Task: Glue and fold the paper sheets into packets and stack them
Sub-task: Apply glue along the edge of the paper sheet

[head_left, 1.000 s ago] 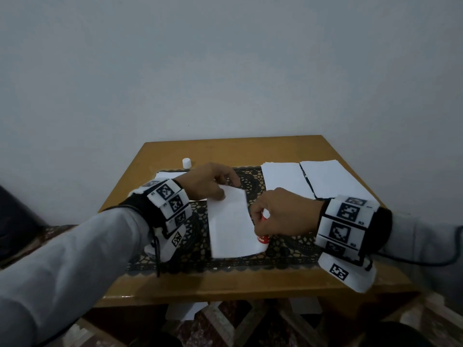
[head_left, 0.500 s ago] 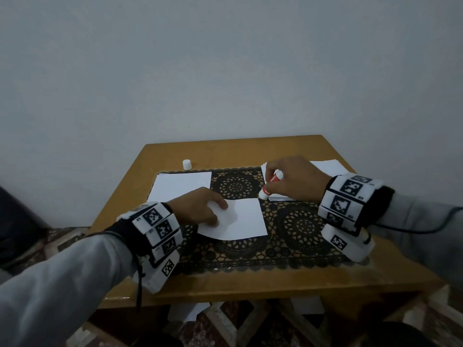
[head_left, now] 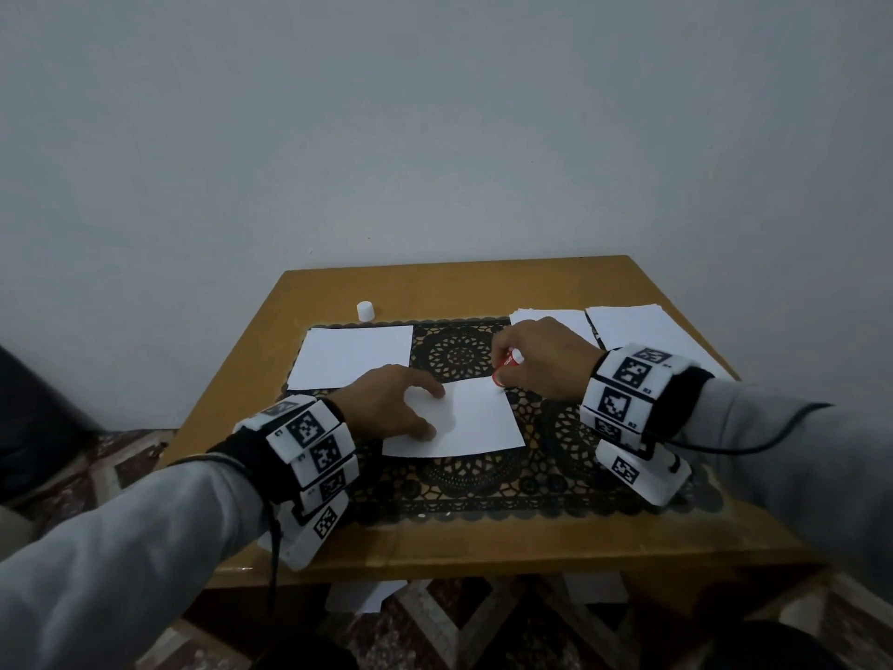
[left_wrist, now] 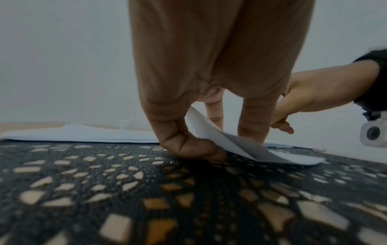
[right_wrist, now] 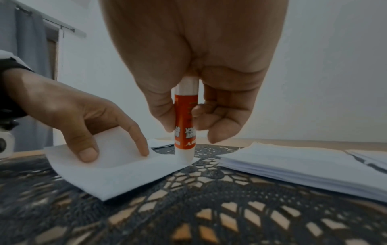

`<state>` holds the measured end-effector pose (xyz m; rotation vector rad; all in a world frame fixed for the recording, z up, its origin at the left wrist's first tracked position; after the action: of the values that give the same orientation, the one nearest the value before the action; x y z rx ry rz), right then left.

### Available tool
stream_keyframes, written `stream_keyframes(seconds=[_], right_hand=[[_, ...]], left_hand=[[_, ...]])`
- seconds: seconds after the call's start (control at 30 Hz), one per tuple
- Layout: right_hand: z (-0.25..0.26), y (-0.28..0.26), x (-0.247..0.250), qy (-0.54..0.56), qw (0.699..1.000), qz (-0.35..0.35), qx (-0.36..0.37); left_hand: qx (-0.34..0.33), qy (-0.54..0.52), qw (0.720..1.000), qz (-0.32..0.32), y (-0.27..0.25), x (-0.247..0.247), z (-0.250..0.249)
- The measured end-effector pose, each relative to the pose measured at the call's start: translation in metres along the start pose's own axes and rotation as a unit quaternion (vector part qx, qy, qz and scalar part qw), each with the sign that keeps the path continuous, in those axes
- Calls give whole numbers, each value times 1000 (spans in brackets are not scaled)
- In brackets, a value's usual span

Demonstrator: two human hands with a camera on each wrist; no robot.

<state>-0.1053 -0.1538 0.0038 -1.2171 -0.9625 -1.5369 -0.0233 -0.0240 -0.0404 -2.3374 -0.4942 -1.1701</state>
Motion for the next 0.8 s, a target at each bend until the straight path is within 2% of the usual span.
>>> stream_keyframes(seconds=[0.37, 0.47, 0.63, 0.67, 0.73, 0.8], right_hand=[[14, -29, -7, 10, 996, 65, 62], [14, -38, -7, 3, 992, 103, 75], [2, -44, 10, -105, 978, 170, 68], [-2, -42, 18, -117, 978, 160, 68], [-11, -32, 41, -84, 992, 80, 54], [-27, -22, 61, 34, 999, -22, 2]], left_hand=[[10, 83, 996, -8, -5, -4, -6], [9, 104, 995, -1, -7, -5, -9], [4, 125, 992, 11, -7, -5, -12], [2, 137, 991, 9, -6, -4, -13], [-7, 177, 984, 0, -6, -2, -17], [-20, 219, 976, -11, -6, -1, -23]])
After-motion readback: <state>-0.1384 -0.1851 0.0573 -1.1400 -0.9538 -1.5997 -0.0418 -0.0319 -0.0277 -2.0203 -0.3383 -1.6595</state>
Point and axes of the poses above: each hand's wrist, its own y-axis towards the middle knuckle, its own x-axis out of the back of the hand, z = x × y, the point moved 9 cm from there along y, towards the middle knuckle, and after that the axes turned 8 degrees about -y, right-handed, at the moved point
